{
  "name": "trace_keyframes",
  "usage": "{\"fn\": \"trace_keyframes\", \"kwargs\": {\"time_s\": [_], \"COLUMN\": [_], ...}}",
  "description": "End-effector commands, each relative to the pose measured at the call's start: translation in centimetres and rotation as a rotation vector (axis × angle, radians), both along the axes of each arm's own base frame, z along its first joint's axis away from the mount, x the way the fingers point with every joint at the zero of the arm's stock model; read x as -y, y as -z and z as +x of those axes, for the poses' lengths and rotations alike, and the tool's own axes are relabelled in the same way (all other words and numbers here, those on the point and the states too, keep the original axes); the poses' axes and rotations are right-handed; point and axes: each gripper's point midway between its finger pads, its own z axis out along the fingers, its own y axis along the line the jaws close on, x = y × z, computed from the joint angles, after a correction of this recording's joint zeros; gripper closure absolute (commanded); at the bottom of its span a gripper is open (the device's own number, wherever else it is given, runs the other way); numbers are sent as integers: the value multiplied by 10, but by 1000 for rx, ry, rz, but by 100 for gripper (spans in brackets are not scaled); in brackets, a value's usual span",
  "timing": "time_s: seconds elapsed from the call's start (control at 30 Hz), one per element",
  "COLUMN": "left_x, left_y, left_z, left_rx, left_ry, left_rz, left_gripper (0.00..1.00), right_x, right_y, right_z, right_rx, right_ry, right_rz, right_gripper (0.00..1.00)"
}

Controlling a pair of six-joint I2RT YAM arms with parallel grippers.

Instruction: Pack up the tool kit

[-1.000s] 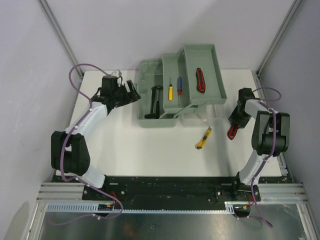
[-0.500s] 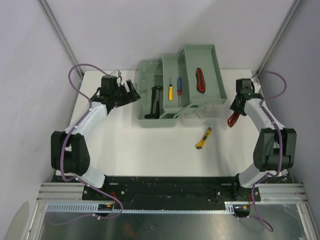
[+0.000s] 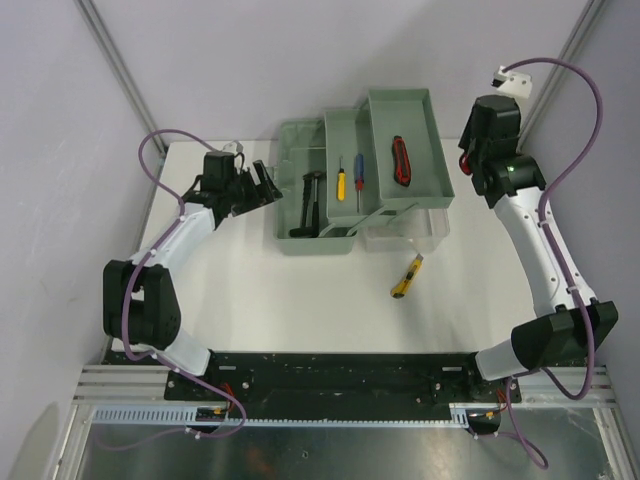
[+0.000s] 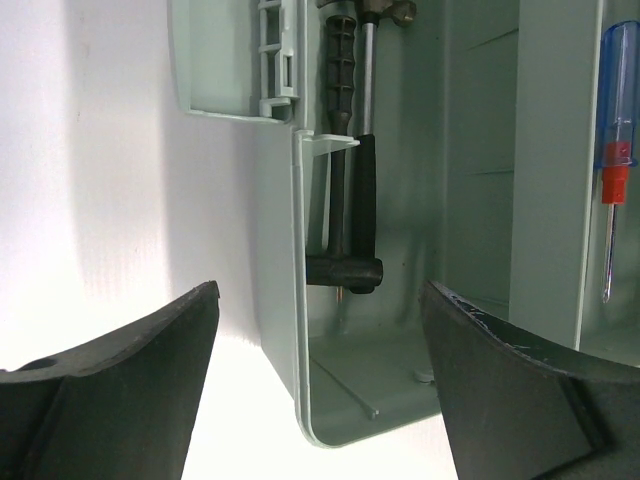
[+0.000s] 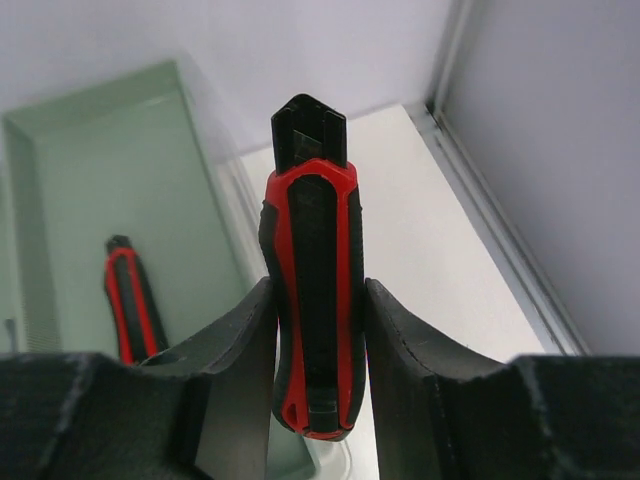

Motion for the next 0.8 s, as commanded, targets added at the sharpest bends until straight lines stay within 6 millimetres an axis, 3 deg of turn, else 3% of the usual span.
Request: {"fn": "trace_keyframes", "kwargs": {"time_s": [0.0, 0.17, 0.27, 0.37, 0.5, 0.77], "left_x": [0, -1, -1, -3, -5, -8], "left_y": [-22, -23, -23, -23, -23, -23], "left_z": [4, 1, -1, -2, -5, -8], "left_rx": [63, 64, 64, 66, 71, 71], "left_ry": [1, -2, -4, -8, -14, -22], "left_rz": [-24, -23, -22, -20, -12, -6], "left_gripper": [15, 15, 15, 15, 15, 15], "right_x": [-24, -86, -105, -109, -99, -98], "right_y": [-42, -8, 18, 41, 70, 100], "right_z": [15, 37, 50, 62, 72, 77], "right_rx": [105, -12, -103, -169, -278, -359], "right_ry": [-147, -471, -532, -516, -435, -405], "right_rz": [-21, 12, 22, 31, 17, -2], "right_gripper": [77, 76, 76, 75, 75, 73]}}
